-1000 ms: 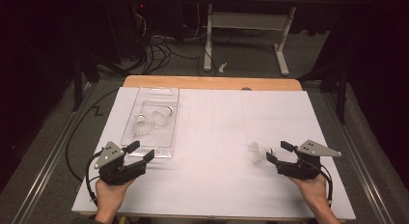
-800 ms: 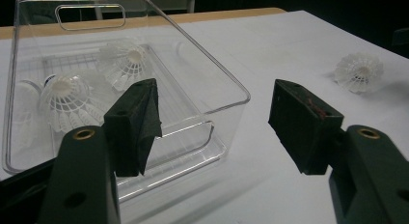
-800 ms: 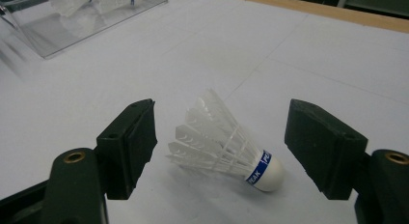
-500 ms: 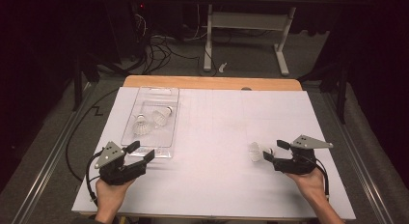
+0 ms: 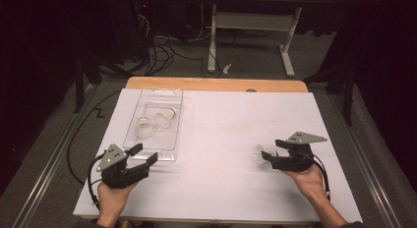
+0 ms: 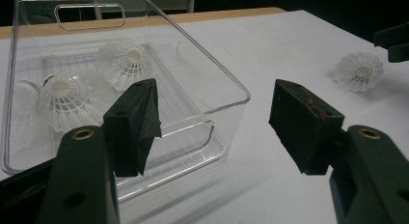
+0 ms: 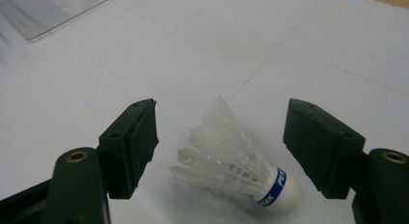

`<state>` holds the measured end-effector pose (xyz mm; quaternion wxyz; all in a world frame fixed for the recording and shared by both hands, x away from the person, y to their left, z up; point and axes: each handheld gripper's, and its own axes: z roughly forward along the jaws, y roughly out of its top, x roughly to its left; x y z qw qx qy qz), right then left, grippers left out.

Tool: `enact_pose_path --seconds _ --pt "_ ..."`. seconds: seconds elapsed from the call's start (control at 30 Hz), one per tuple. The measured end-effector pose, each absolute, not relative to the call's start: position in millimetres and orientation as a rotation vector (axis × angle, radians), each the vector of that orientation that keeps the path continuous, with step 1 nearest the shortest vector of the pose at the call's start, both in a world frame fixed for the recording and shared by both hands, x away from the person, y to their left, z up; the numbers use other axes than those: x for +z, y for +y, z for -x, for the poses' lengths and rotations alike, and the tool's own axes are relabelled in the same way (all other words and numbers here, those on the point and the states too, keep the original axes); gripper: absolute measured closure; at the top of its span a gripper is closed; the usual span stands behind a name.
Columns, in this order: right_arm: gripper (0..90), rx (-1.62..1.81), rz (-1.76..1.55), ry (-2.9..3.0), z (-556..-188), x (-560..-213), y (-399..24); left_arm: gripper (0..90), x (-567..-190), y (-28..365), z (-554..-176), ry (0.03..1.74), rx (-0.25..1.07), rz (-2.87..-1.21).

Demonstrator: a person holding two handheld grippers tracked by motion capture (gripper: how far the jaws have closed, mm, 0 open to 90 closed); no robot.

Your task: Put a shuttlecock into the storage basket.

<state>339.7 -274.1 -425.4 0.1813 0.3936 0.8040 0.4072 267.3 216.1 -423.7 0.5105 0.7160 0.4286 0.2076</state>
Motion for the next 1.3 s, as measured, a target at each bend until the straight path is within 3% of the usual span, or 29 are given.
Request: enact_pose_path --seconds 0.57,1.3 --pt "36.5 0.945 -1.193 2.37 -360.1 -418.8 -244.9 34.7 -423.4 214.5 -265.9 1.027 0.529 -1.741" --pt "55.9 0.667 -1.274 2.43 -371.8 -417.6 -231.1 35.1 -424.5 215.3 -265.2 1.028 0.511 -1.727"
